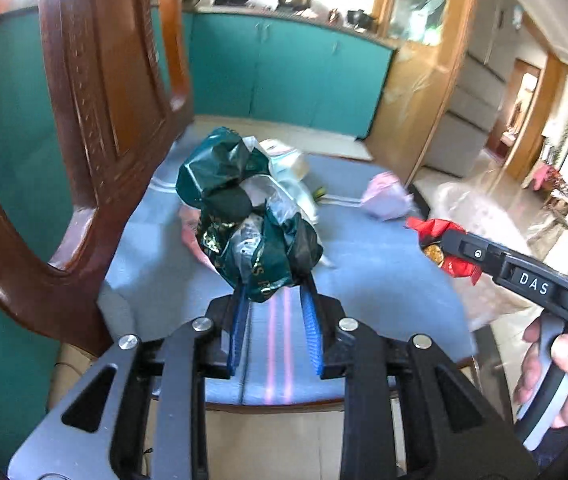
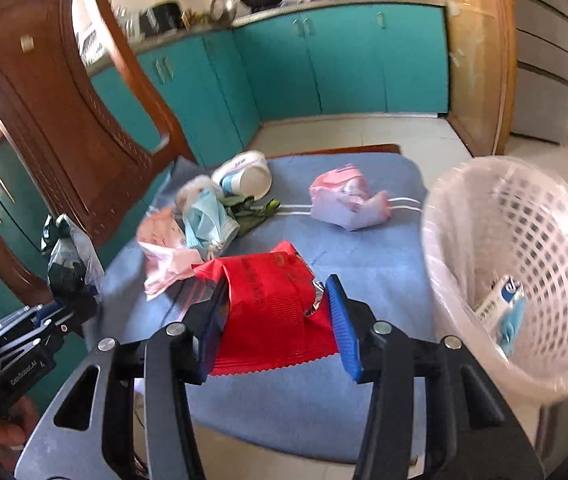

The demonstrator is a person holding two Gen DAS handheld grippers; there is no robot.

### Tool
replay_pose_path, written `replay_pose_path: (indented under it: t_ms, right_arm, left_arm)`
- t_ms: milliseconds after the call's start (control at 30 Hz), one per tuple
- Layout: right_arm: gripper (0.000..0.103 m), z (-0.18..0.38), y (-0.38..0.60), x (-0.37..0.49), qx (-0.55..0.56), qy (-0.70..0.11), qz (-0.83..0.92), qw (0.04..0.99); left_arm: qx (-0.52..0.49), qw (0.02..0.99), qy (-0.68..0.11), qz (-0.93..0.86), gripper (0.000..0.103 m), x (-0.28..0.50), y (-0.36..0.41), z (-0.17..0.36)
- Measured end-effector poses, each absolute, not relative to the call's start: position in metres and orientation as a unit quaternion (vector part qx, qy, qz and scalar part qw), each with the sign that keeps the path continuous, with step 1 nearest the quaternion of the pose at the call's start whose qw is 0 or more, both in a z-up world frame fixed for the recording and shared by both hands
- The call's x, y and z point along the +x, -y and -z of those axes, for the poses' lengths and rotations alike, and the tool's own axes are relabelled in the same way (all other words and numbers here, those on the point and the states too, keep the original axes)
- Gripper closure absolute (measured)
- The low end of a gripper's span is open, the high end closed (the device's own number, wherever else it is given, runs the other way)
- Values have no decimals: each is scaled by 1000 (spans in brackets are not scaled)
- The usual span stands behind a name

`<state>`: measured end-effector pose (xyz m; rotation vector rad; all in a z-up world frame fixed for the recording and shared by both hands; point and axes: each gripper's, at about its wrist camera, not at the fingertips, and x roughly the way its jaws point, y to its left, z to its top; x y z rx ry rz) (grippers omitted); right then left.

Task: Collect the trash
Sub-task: 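Carry the red cloth with the right tool into the basket and release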

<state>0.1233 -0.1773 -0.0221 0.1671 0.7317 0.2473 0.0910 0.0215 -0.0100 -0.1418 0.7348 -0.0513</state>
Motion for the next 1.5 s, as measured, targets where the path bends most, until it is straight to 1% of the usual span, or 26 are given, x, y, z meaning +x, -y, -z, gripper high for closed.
replay_pose_path:
  t_ms: [167,433,1500]
  right_arm:
    - [55,13,176,105,78,-333,-118,932]
    - [55,12,167,100,72,-330,-127,933]
    - [55,14,160,99,59,-337,-134,930]
  left_arm:
    - [-58,930,-362,39,77,90,-11,11]
    - [-50,924,-378,32,77,89,-13,21]
    - [-44,927,-372,26,76,86,-9,21]
